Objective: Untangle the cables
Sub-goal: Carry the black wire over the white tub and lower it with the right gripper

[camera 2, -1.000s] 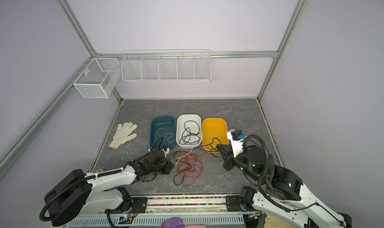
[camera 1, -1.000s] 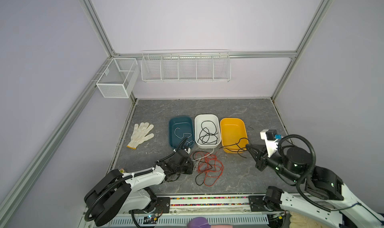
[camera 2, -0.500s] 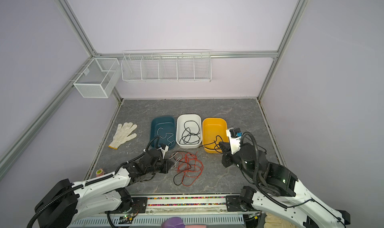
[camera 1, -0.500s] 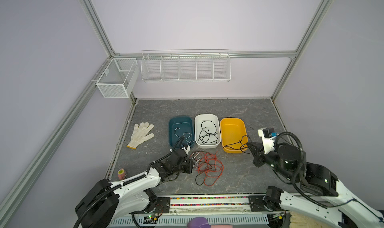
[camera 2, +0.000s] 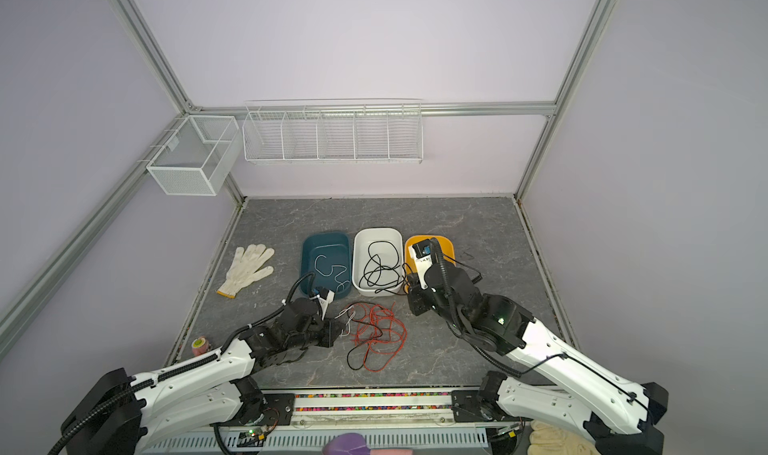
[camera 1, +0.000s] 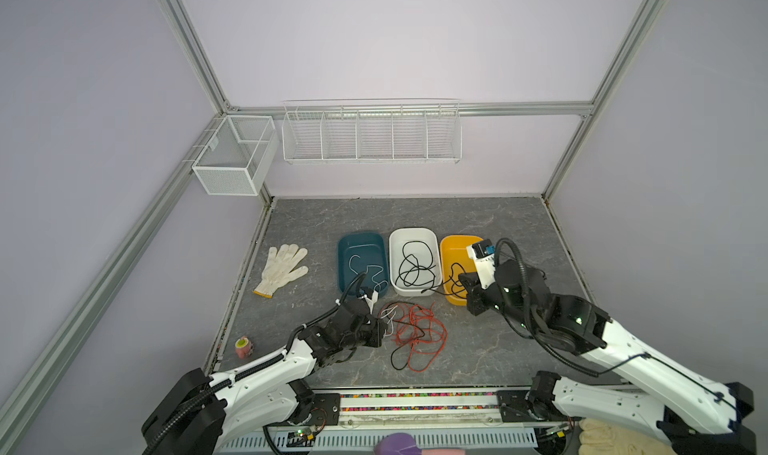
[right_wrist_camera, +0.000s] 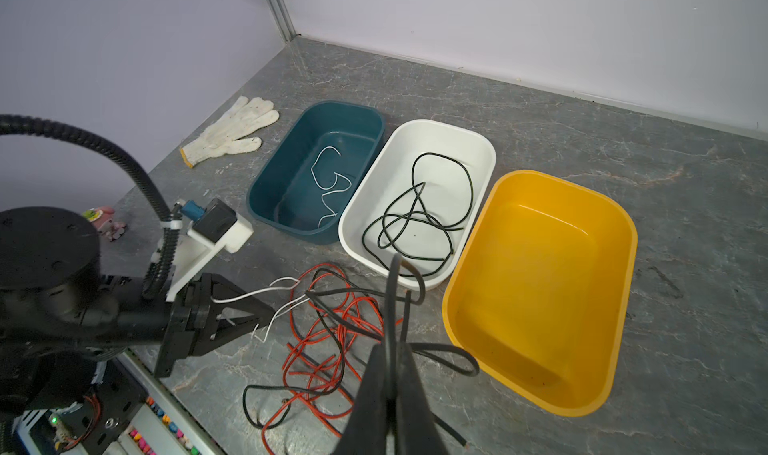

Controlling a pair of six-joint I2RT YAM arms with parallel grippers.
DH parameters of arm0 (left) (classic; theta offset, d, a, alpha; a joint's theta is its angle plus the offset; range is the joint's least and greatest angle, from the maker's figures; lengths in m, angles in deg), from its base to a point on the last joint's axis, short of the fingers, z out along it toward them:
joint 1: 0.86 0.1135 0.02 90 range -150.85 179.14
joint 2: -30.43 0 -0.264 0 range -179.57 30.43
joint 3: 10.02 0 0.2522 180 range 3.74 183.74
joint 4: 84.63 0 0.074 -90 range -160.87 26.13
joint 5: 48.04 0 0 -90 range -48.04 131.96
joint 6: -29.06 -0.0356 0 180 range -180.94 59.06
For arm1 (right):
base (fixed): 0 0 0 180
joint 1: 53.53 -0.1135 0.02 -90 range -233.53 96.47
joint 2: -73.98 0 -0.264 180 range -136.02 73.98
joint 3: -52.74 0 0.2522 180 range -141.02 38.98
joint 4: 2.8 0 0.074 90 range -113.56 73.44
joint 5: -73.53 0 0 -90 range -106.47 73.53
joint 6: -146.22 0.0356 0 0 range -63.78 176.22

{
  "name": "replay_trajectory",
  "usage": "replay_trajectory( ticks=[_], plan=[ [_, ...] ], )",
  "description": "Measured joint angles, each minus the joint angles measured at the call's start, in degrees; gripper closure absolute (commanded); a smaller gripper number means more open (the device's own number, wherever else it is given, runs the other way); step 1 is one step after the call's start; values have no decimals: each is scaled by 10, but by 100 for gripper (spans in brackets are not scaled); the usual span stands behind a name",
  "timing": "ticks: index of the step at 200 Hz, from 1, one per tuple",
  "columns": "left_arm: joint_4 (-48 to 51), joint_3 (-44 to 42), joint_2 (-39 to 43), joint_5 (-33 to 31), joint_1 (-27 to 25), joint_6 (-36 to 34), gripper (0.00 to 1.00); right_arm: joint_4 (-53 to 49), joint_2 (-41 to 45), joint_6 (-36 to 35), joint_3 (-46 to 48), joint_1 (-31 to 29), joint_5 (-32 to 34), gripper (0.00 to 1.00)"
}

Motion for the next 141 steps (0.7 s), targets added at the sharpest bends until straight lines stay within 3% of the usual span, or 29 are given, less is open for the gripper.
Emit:
replay_trajectory(
  ticks=[77, 141],
  plan=[
    [23, -18, 44, 1, 0, 9, 98, 74, -180, -3, -48, 85, -132, 94],
    [27, -21, 55, 1, 0, 14, 99, 107, -293, 10, -99, 118, -184, 94]
  ],
)
